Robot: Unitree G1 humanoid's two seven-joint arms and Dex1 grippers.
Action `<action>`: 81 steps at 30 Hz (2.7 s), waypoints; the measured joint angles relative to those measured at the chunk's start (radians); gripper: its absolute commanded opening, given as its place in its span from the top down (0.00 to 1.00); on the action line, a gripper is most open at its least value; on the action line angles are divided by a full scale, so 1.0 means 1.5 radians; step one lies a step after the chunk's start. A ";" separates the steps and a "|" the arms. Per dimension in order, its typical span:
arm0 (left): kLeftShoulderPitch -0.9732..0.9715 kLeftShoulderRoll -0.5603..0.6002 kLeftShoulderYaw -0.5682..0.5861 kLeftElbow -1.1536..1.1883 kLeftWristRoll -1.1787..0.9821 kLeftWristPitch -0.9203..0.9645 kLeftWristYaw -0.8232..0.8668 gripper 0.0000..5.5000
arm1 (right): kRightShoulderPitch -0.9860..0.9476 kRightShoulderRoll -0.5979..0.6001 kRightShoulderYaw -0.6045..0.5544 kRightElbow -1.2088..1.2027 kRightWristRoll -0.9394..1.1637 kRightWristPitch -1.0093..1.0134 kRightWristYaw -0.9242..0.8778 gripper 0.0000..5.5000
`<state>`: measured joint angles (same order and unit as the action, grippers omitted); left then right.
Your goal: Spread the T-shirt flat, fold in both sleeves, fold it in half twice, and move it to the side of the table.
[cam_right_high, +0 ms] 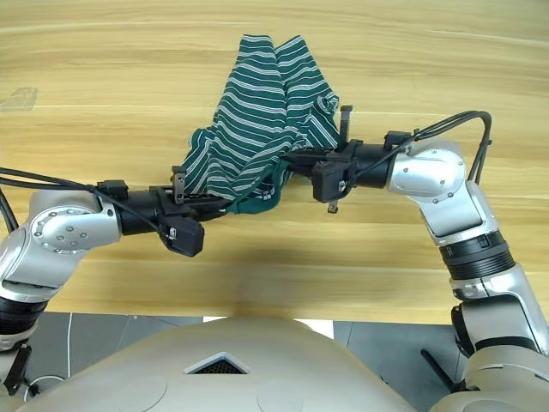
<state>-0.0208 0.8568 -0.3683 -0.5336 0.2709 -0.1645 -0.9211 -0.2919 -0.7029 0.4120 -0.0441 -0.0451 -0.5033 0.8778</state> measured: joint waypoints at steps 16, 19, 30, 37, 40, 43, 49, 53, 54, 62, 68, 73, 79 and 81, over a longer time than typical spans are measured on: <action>0.086 0.017 -0.028 0.061 0.048 -0.079 0.011 0.51 | 0.119 -0.026 0.062 -0.006 0.016 0.044 0.096 0.92; 0.087 0.017 -0.018 0.040 -0.002 -0.071 -0.003 0.42 | 0.152 -0.040 0.043 -0.058 0.108 0.104 0.136 0.82; 0.091 0.031 0.127 -0.049 -0.528 0.142 -0.113 0.13 | 0.185 -0.054 -0.065 -0.142 0.371 0.318 0.208 0.45; -0.097 -0.069 0.149 0.190 -0.264 0.061 0.108 0.13 | 0.082 0.026 -0.105 0.041 0.127 0.169 0.007 0.38; -0.181 -0.126 0.103 0.343 -0.097 -0.039 0.217 0.13 | 0.012 0.043 -0.098 0.160 -0.052 0.053 -0.118 0.38; -0.227 -0.151 0.061 0.444 -0.003 -0.126 0.269 0.13 | -0.030 0.052 -0.080 0.235 -0.149 -0.022 -0.185 0.38; -0.318 -0.224 0.002 0.632 0.091 -0.219 0.338 0.13 | -0.082 0.073 -0.029 0.352 -0.253 -0.096 -0.245 0.38; -0.391 -0.282 -0.052 0.795 0.177 -0.271 0.421 0.13 | -0.095 0.084 -0.002 0.431 -0.290 -0.128 -0.269 0.38; -0.407 -0.296 -0.068 0.844 0.201 -0.279 0.447 0.13 | -0.097 0.086 0.003 0.444 -0.294 -0.137 -0.277 0.38; -0.471 -0.323 -0.139 1.069 0.296 -0.316 0.634 0.13 | -0.136 0.073 0.009 0.522 -0.313 -0.169 -0.312 0.38; -0.439 -0.228 -0.152 1.041 0.315 -0.370 0.680 0.13 | -0.137 0.037 -0.006 0.536 -0.312 -0.173 -0.315 0.38; -0.352 -0.095 -0.093 0.910 0.283 -0.383 0.634 0.13 | -0.121 0.016 -0.016 0.527 -0.305 -0.172 -0.309 0.38; -0.254 -0.078 -0.050 0.695 0.236 -0.339 0.560 0.13 | -0.099 0.016 -0.018 0.496 -0.286 -0.172 -0.288 0.38; -0.235 -0.082 -0.045 0.660 0.236 -0.323 0.546 0.13 | -0.086 0.015 -0.018 0.472 -0.278 -0.171 -0.276 0.38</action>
<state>-0.3740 0.7331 -0.4365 0.4560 0.6248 -0.6489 -0.1019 -0.4212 -0.6796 0.3851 0.6643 -0.4615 -0.7600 0.4639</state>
